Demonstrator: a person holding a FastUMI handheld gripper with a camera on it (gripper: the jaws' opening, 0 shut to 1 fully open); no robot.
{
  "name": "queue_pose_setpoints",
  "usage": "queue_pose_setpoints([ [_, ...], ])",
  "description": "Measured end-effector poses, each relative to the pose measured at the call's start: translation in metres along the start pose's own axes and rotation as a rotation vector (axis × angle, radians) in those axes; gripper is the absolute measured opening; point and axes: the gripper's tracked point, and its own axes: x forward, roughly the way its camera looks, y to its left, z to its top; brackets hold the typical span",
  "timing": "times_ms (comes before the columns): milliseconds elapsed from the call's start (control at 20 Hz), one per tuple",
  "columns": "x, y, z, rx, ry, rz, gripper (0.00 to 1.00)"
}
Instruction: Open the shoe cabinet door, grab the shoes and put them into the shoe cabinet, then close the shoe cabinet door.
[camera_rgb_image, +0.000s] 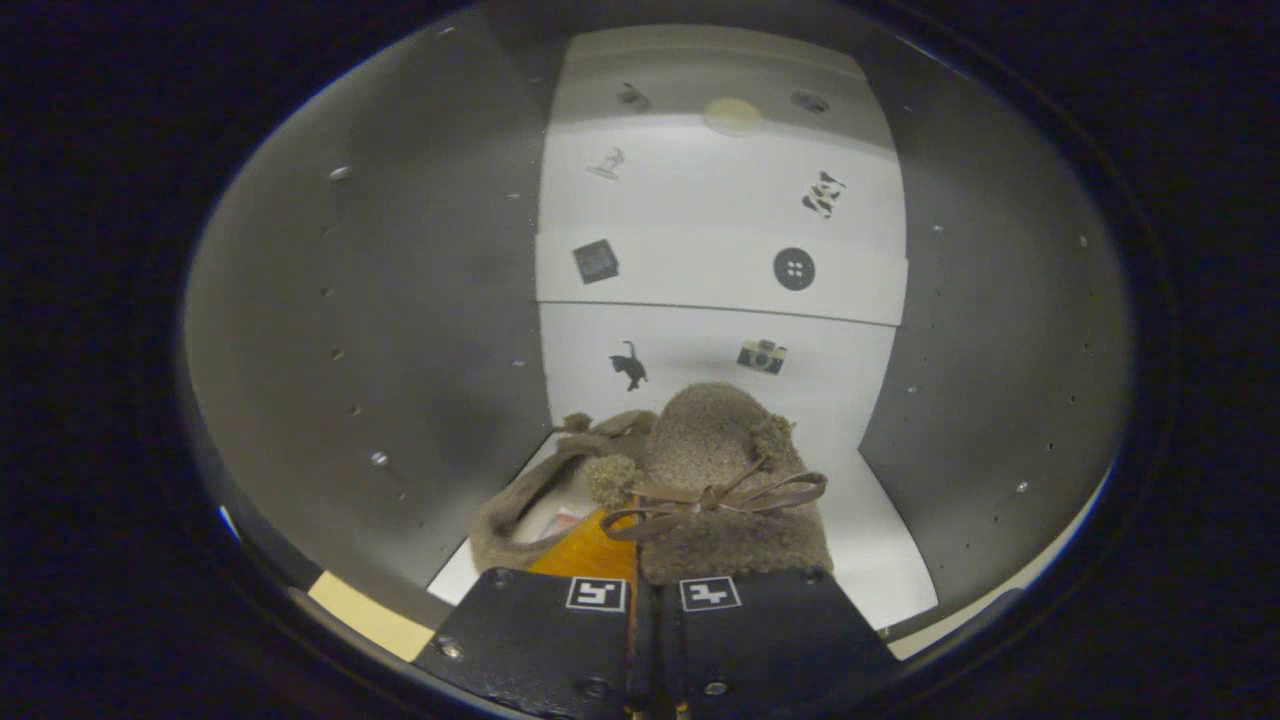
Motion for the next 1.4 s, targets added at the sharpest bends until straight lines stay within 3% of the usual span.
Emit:
queue_pose_setpoints([
  [200, 0.032, -0.034, 0.002, 0.110, 0.064, -0.054, 0.07],
  [450, 0.049, -0.059, -0.029, 0.111, 0.198, -0.138, 0.07],
  [600, 0.047, -0.054, -0.036, 0.111, 0.240, -0.123, 0.33],
  [800, 0.028, -0.049, -0.021, 0.096, 0.183, -0.133, 0.68],
  [1100, -0.029, -0.049, -0.020, 0.058, 0.092, -0.142, 0.70],
  [1250, -0.081, -0.050, -0.013, 0.039, -0.010, -0.156, 0.70],
  [1400, -0.148, -0.036, -0.014, 0.019, -0.090, -0.127, 0.89],
])
